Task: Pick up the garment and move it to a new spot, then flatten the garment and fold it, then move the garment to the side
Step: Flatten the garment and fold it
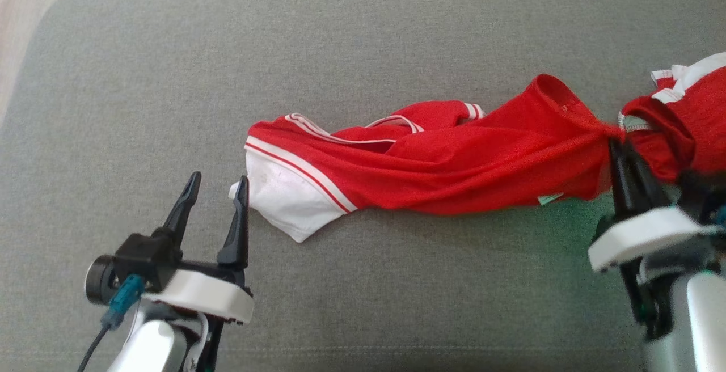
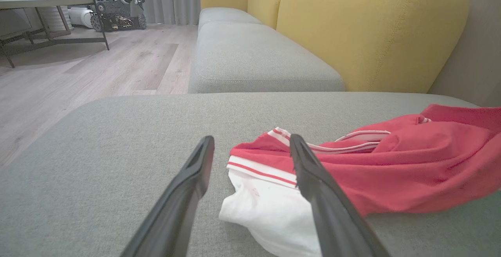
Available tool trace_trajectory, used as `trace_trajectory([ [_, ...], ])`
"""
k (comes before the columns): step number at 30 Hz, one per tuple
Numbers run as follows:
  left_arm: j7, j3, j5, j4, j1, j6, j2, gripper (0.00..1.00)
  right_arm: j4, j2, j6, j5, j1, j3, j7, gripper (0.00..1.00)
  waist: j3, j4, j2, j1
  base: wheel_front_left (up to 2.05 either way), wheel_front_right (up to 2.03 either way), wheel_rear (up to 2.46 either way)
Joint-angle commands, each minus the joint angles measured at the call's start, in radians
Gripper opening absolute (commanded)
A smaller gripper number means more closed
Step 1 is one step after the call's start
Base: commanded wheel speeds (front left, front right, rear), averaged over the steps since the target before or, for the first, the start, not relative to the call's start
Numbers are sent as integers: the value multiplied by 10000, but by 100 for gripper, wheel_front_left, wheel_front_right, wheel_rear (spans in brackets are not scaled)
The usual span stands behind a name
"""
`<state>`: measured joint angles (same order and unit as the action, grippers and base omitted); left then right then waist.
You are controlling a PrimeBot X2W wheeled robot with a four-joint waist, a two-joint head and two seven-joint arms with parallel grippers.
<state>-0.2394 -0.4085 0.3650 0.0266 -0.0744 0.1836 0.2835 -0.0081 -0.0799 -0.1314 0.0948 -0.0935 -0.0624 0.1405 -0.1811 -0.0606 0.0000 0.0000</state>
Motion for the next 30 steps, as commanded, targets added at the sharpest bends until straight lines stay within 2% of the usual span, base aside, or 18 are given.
trace_trajectory([
  [1, -79, 368, 13, -301, -587, -53, 168, 100, -407, -153, 7, 71, -536, 247, -32, 0, -29, -11, 0, 0, 0, 0, 0],
  [7, -78, 244, -7, -272, -839, -152, 139, 100, 402, -95, 7, 385, -1880, 285, -168, 0, -304, -246, 0, 0, 0, 0, 0],
  [20, -161, 72, -60, -59, -1488, -393, -119, 100, 4672, -347, 7, 828, -5047, 179, -1115, 0, -1187, -945, 0, 0, 0, 0, 0],
  [21, -169, 81, -61, -29, -1509, -405, -133, 100, 4997, -381, 7, 796, -5181, 243, -1149, 3, -1207, -955, 0, 0, 0, 0, 0],
  [22, -175, 90, -63, 1, -1525, -415, -149, 100, 5266, -388, 7, 794, -5305, 320, -1229, 33, -1225, -960, 0, 0, 0, 0, 0],
  [23, -181, 98, -65, 31, -1536, -423, -165, 100, 5486, -407, 7, 775, -5403, 444, -1319, 85, -1230, -954, 0, 0, 0, 0, 0],
  [24, -187, 105, -72, 55, -1542, -423, -184, 100, 5661, -437, 7, 756, -5477, 537, -1449, 100, -1227, -937, 0, 0, 0, 0, 0],
  [30, -206, 186, -93, 199, -1462, -417, -199, 100, 5878, -617, 7, 758, -5261, 1024, -1998, 100, -965, -689, 0, 0, 0, 0, 0],
])
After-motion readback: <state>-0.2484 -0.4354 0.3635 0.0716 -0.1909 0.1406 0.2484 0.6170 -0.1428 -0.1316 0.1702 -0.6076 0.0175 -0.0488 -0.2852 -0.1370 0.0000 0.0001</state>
